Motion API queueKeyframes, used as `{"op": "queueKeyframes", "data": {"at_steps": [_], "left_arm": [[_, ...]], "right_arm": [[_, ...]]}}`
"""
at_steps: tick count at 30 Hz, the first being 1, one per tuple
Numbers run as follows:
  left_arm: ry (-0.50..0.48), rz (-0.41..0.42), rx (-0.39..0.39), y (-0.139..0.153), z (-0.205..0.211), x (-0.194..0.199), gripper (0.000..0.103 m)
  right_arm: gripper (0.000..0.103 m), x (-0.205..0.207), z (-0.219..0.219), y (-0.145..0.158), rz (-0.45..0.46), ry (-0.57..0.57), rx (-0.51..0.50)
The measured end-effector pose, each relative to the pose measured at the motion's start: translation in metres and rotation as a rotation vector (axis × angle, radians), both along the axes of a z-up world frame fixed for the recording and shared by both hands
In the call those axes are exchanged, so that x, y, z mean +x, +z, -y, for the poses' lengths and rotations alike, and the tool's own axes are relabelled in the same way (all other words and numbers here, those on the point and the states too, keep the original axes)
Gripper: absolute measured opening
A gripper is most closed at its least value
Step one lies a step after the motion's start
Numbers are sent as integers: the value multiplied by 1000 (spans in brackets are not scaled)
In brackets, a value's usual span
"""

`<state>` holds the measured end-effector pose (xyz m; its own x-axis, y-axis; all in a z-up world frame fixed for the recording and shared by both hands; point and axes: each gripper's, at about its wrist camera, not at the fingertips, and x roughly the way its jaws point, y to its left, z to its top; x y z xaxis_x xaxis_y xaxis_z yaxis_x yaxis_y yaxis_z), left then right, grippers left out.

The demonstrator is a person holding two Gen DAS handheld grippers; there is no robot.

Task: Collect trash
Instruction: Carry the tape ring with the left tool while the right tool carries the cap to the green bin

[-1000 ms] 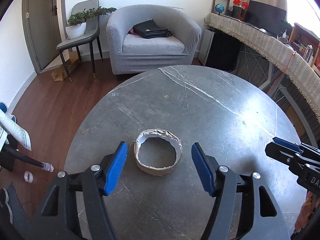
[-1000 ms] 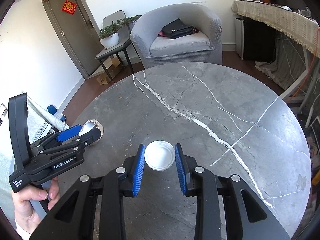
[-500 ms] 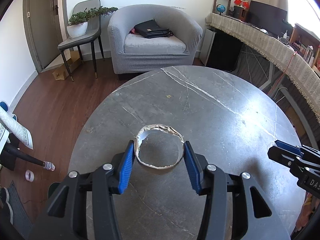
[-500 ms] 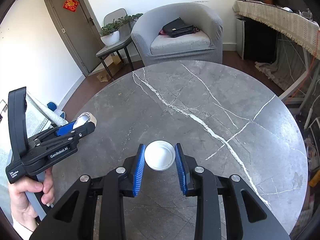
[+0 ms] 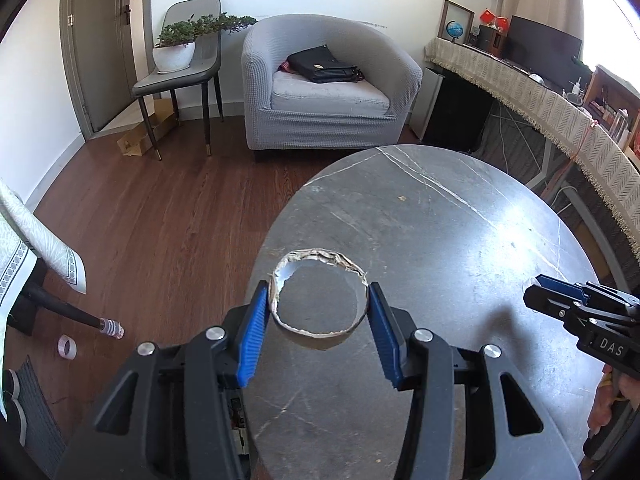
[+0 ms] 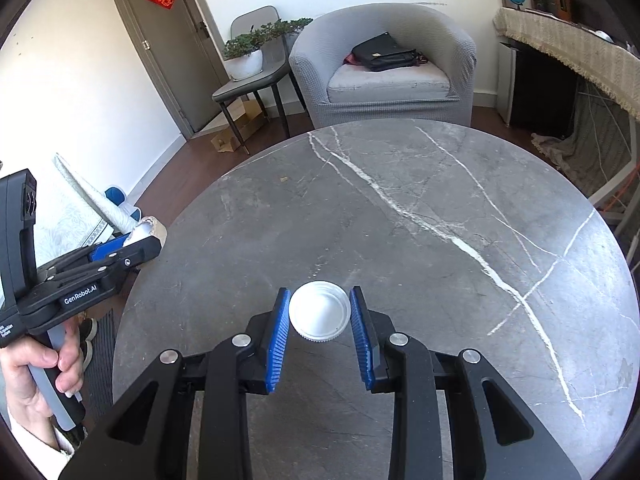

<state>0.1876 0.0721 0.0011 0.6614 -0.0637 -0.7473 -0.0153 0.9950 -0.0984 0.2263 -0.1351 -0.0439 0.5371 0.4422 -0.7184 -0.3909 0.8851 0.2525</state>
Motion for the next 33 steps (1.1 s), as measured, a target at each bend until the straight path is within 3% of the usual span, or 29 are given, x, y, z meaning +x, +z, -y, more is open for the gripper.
{"op": "queueKeyframes", "data": {"at_steps": [8, 15, 33], "left_arm": [[60, -6, -13, 4, -43, -13, 51], [72, -34, 22, -3, -69, -24, 51], [83, -214, 73, -62, -140, -69, 51]], "right_arm": [[30, -2, -49, 5, 6, 77, 8], [30, -3, -91, 12, 15, 129, 23], [30, -16, -191, 23, 29, 274, 47]]}}
